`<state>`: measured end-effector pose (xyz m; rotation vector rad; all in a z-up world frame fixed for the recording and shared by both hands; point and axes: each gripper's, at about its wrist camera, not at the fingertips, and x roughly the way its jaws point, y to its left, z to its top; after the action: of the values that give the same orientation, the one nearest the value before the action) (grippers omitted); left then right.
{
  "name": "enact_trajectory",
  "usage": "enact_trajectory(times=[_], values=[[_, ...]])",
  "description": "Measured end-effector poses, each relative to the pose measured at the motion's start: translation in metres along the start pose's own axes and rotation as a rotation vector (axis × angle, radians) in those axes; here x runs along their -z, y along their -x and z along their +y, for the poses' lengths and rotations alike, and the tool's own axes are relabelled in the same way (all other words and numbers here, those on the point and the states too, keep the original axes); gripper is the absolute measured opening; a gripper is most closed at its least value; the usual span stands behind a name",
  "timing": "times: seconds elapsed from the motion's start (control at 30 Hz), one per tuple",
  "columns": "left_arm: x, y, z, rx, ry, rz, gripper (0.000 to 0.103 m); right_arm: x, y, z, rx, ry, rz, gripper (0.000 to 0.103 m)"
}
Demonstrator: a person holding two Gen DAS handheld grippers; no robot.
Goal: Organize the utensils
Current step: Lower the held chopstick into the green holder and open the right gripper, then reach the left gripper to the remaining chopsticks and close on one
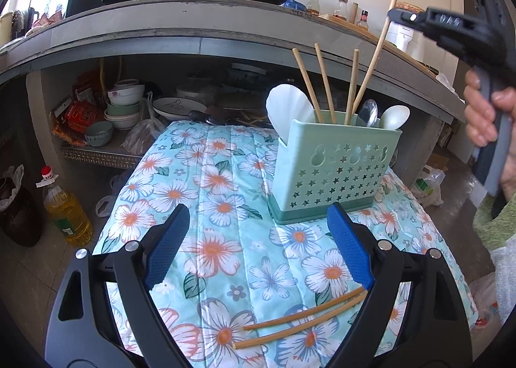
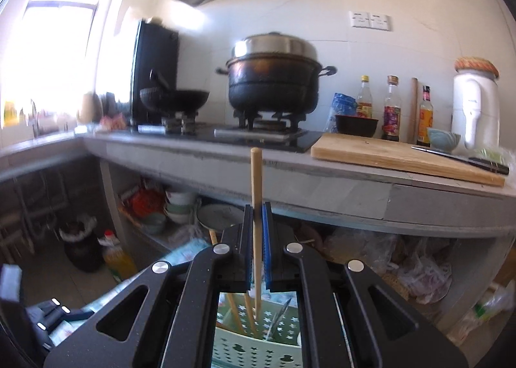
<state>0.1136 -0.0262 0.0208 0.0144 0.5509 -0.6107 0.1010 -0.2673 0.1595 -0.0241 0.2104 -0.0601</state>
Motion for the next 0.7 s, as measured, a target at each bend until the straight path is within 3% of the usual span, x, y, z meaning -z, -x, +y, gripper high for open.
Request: enact_trajectory(times=[0.1,0.27,0.33,0.43,0.7], values=[[0.000,0.000,0.001,0.001,0.003,0.000,0.083,0.014,-0.012,0.015,-0.011,0.091,0.053,0.006],[0.001,-0.001,0.001,0.006,-0.001,0.005,0.083,0.029,-0.010,0.022,-0.096,0.116,0.132,0.011],[0.000,0.000,0.001,0.007,-0.008,0.002,0.083,0.031,0.000,0.016,-0.106,0.083,0.124,0.023],[0.000,0.000,0.000,0.009,-0.012,0.000,0.083,0.031,0.018,0.004,-0.126,0.013,0.102,0.030],[0.000,-0.003,-0.010,0.023,-0.036,0.011,0.083,0.054,0.073,-0.033,-0.118,-0.197,0.085,0.032]])
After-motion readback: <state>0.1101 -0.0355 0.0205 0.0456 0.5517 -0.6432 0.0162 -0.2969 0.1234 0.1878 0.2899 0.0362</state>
